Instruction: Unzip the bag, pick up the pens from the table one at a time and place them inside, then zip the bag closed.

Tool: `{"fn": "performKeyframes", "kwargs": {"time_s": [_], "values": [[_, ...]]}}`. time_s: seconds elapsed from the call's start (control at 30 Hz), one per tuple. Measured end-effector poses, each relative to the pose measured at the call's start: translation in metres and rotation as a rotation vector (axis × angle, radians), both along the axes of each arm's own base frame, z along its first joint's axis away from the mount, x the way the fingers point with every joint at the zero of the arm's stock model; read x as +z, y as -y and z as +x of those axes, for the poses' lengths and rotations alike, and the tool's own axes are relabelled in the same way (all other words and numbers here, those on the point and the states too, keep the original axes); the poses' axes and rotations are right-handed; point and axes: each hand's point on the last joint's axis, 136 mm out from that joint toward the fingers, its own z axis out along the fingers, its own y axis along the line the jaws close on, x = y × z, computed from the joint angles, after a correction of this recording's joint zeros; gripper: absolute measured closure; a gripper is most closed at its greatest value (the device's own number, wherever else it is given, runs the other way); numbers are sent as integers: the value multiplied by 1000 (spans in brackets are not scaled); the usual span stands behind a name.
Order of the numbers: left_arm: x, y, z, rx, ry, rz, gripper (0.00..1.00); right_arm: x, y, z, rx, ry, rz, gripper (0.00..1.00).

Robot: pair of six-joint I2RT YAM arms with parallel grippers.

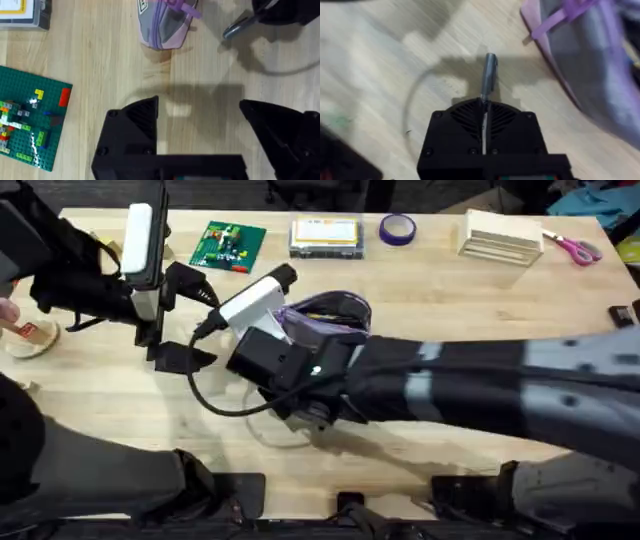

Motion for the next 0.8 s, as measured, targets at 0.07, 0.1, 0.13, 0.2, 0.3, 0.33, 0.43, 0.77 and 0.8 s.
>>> {"fn": "performKeyframes", "kwargs": {"time_s": [0.07, 0.1, 0.13, 0.2, 0.3, 0.33, 0.43, 0.77, 0.8], "values": [[1, 1, 0, 1, 2, -5, 8, 14, -1, 0, 20, 15, 25, 971], [1, 1, 0, 1, 3, -6, 8, 24, -1, 1, 25, 24, 45, 970], [1, 1, 0, 1, 1, -7, 8, 35, -1, 3, 26, 37, 69, 970], [1, 2, -1, 1, -3, -11, 7, 59, 0, 7, 22, 65, 121, 969], [1, 2, -2, 1, -7, -14, 7, 96, 8, 17, 11, 117, 195, 969], [2, 2, -2, 1, -7, -14, 6, 107, 11, 21, 8, 135, 213, 969], [3, 3, -1, 3, -4, -23, 7, 134, 24, 33, 7, 193, 247, 969], [19, 25, 0, 4, 9, -154, 7, 168, 84, 89, 76, 388, 108, 969], [20, 28, 0, -5, 10, -157, 7, 168, 87, 91, 94, 400, 87, 969]]}}
